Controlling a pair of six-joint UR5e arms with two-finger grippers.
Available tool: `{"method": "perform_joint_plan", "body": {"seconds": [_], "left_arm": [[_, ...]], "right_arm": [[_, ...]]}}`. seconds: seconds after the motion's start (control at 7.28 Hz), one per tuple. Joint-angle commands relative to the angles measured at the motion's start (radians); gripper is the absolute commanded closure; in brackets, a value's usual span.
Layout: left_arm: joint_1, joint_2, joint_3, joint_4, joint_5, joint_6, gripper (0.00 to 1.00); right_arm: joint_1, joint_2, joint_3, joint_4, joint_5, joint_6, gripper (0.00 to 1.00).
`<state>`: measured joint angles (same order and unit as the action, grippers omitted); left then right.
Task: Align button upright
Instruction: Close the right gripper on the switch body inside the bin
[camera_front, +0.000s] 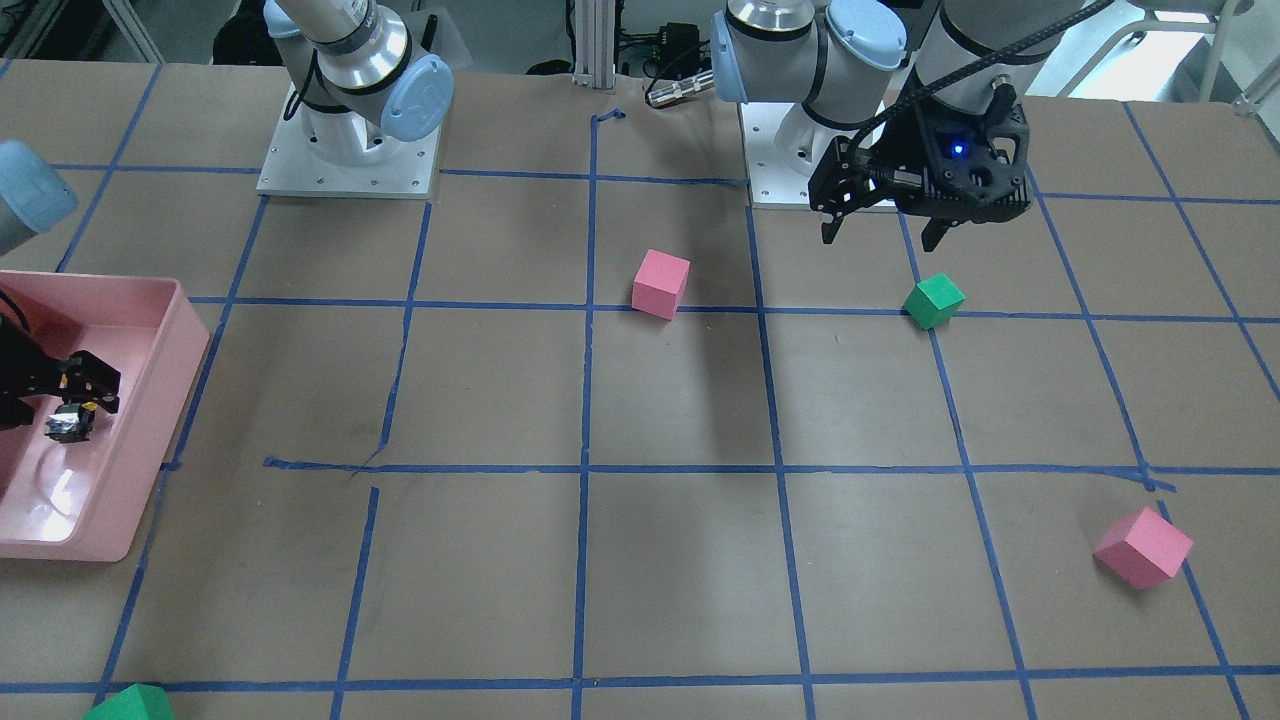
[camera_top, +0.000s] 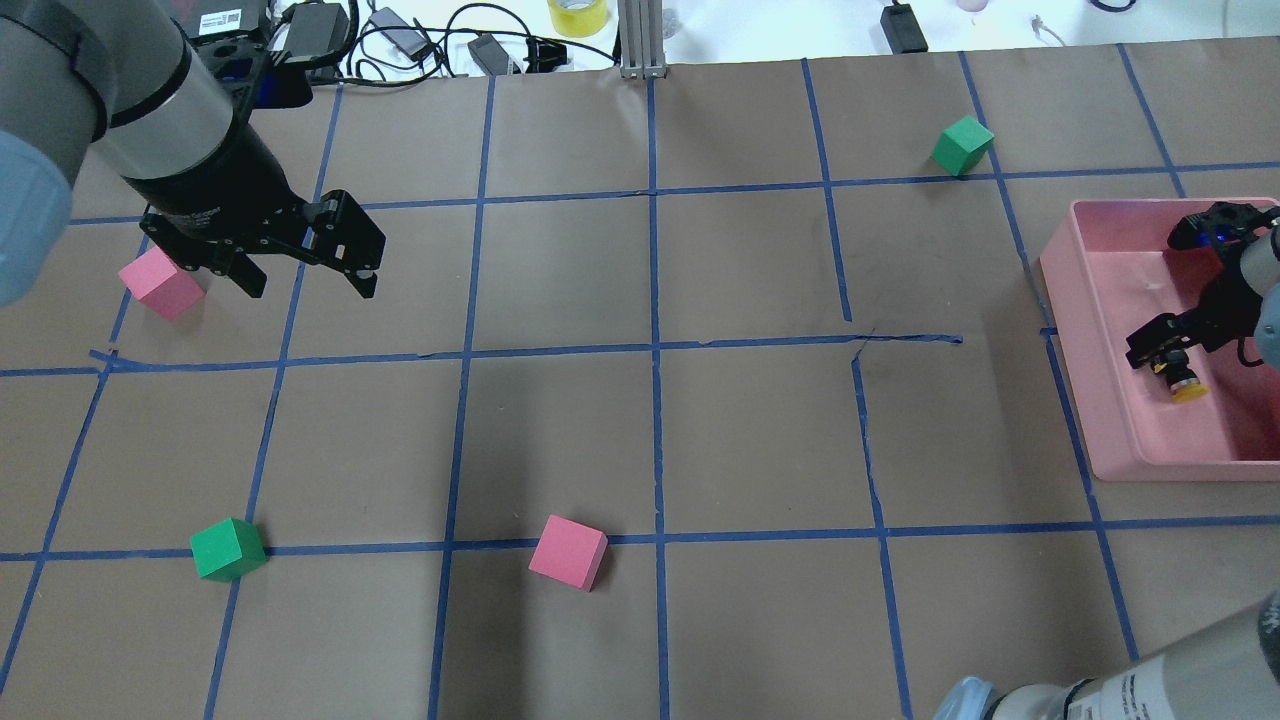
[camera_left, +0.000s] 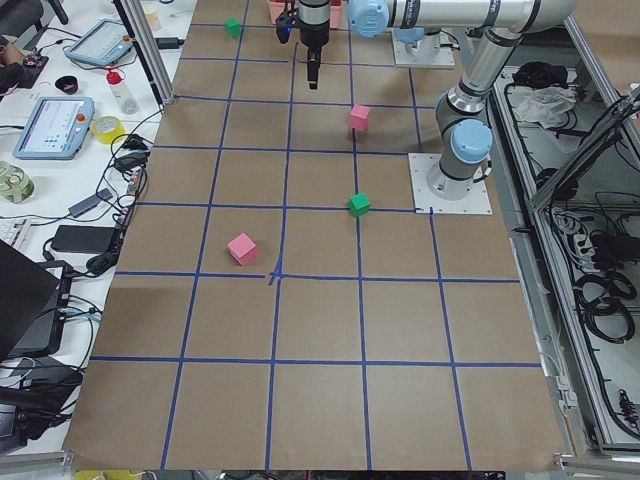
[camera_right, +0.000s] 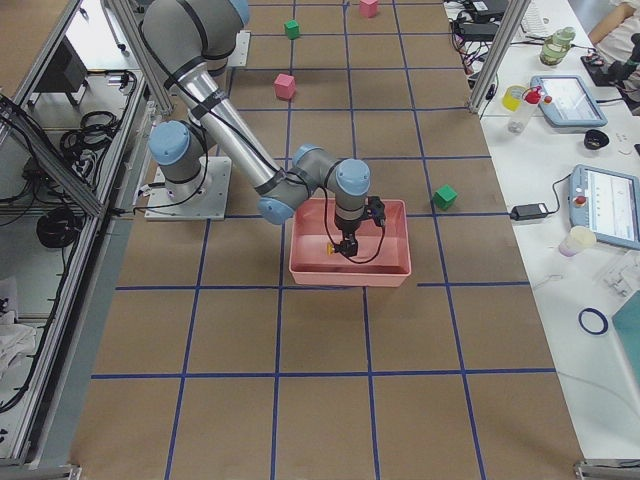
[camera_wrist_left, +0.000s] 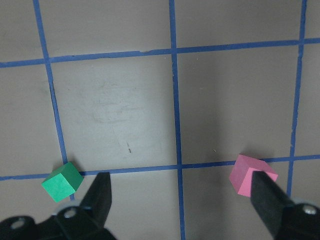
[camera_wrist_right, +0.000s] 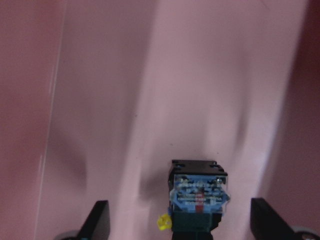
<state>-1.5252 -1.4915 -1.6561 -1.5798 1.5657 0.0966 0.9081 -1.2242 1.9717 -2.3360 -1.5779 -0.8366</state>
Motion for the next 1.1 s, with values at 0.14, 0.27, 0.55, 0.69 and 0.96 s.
{"method": "perform_joint_plan", "body": {"seconds": [0.14,0.27,0.55,0.69,0.96], "left_arm": [[0.000,-0.001,-0.002,0.001,-0.001,0.000,0.00],[0.000,-0.006,-0.005,0.000,-0.001,0.003,0.00],[0.000,-0.009,-0.005,0.000,-0.003,0.040,0.00],[0.000,-0.009,-0.005,0.000,-0.001,0.040,0.00],[0.000,-0.009,-0.005,0.000,0.002,0.047,0.00]], "right_arm": [[0.000,-0.001,0.006,0.003,-0.005,0.001,0.00],[0.000,-0.001,0.006,0.001,-0.030,-0.001,0.00],[0.002,-0.003,0.007,0.003,-0.060,-0.001,0.00],[0.000,-0.003,0.007,0.004,-0.051,0.001,0.00],[0.000,-0.003,0.007,0.004,-0.053,-0.007,0.00]]}}
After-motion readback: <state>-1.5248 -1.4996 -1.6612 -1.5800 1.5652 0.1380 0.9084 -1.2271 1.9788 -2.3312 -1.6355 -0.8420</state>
